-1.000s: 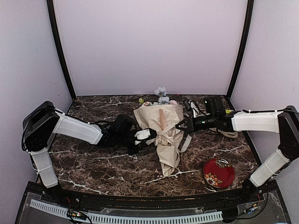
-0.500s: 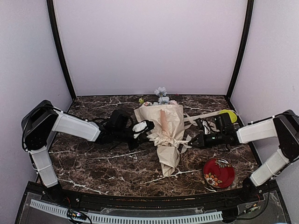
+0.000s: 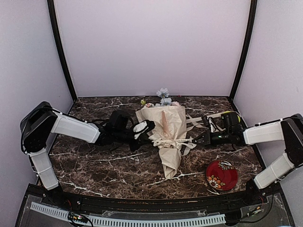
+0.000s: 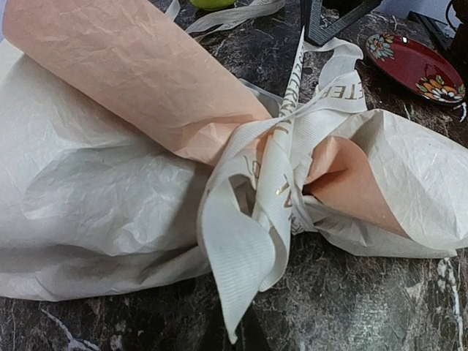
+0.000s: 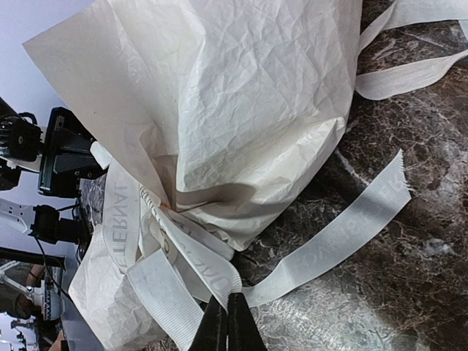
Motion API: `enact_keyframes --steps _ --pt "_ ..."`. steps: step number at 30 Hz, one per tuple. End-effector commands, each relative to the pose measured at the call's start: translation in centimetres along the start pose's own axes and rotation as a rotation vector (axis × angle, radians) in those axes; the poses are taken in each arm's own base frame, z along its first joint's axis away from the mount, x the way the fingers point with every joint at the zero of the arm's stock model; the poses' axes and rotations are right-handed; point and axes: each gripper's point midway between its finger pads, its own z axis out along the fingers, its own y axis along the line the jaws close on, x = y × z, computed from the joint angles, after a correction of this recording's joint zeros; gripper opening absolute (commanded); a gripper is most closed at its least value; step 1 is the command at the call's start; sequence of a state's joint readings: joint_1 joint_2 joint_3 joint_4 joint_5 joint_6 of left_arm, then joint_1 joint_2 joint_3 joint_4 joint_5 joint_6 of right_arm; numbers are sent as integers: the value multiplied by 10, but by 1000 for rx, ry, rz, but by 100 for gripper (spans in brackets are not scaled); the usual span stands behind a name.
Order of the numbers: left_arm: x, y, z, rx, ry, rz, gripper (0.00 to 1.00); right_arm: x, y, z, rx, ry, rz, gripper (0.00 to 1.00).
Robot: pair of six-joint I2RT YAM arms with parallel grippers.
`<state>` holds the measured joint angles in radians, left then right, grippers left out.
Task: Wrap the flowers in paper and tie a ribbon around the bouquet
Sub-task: Tie the half-tied ribbon around the folded bouquet.
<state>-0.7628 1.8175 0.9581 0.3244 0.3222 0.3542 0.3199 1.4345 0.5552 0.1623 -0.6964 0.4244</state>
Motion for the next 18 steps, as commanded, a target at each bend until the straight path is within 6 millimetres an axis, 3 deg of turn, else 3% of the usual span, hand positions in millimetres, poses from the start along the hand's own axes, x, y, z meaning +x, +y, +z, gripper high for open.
enact_keyframes --steps 1,7,14,18 --pt "44 17 -27 -27 127 -78 0 -10 -20 5 91 -21 22 0" --pt "27 12 -26 15 66 -67 0 -13 -4 13 25 -25 -1 0" --pt "27 14 -18 30 92 -77 0 -20 0 13 39 -23 -36 0" --pt "19 5 -18 46 83 -16 10 -19 -3 13 58 -12 -39 0"
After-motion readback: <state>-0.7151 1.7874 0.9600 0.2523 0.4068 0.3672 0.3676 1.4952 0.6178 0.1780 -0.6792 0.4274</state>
